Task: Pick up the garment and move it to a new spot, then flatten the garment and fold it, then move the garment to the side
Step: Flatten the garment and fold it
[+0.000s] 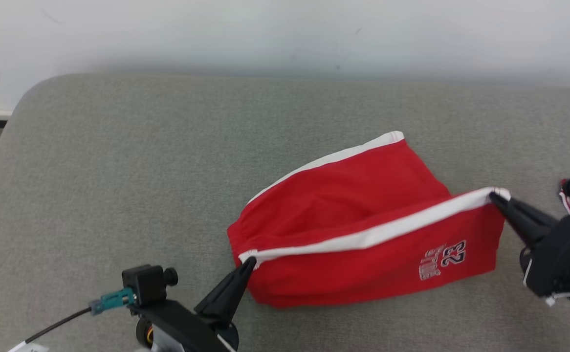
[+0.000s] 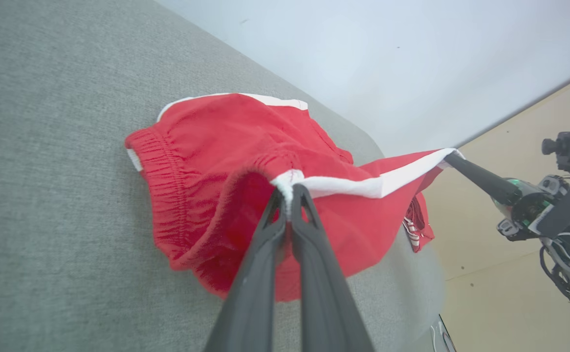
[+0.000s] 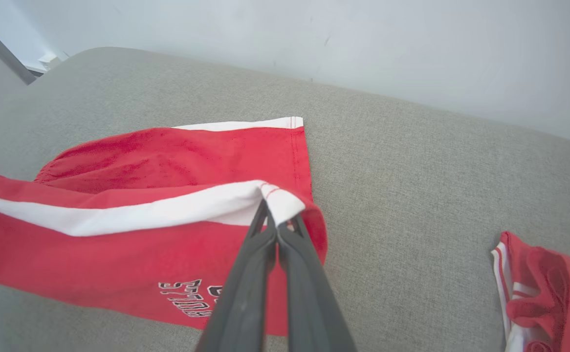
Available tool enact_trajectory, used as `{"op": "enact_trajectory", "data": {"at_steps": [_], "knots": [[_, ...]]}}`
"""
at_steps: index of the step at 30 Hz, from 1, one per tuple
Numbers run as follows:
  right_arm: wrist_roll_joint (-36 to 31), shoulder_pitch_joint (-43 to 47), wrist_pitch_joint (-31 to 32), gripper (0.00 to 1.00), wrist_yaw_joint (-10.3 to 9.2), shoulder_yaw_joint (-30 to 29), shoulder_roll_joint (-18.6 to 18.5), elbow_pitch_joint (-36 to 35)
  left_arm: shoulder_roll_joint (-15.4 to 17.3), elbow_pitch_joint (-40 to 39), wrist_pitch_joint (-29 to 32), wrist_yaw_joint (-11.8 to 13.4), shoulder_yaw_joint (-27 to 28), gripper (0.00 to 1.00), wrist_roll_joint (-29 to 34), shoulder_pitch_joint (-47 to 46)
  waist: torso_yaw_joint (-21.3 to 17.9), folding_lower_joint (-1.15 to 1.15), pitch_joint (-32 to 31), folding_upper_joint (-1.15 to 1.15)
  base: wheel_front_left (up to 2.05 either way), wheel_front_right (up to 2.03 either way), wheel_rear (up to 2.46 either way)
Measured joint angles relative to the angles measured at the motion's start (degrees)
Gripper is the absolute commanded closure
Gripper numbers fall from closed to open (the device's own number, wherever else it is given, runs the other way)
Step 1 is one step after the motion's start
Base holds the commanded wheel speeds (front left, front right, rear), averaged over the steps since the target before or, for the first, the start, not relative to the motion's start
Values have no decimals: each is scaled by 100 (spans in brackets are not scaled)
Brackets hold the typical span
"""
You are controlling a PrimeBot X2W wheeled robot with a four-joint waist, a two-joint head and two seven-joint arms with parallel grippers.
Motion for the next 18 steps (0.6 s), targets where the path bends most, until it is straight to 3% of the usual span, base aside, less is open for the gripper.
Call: {"op": "enact_trajectory", "data": {"at_steps": [6,18], "knots": [[-170,-1045,-583,100,0,337,59,964,-468,577,-258,92,82,100,152,-576,275,0,267,0,0,0,0],[-597,-2706,-1192,100,0,1055,289,2317,-1066,1323,-571,347,238,100,357,-1423,578,1,896,0,0,0,0]]}}
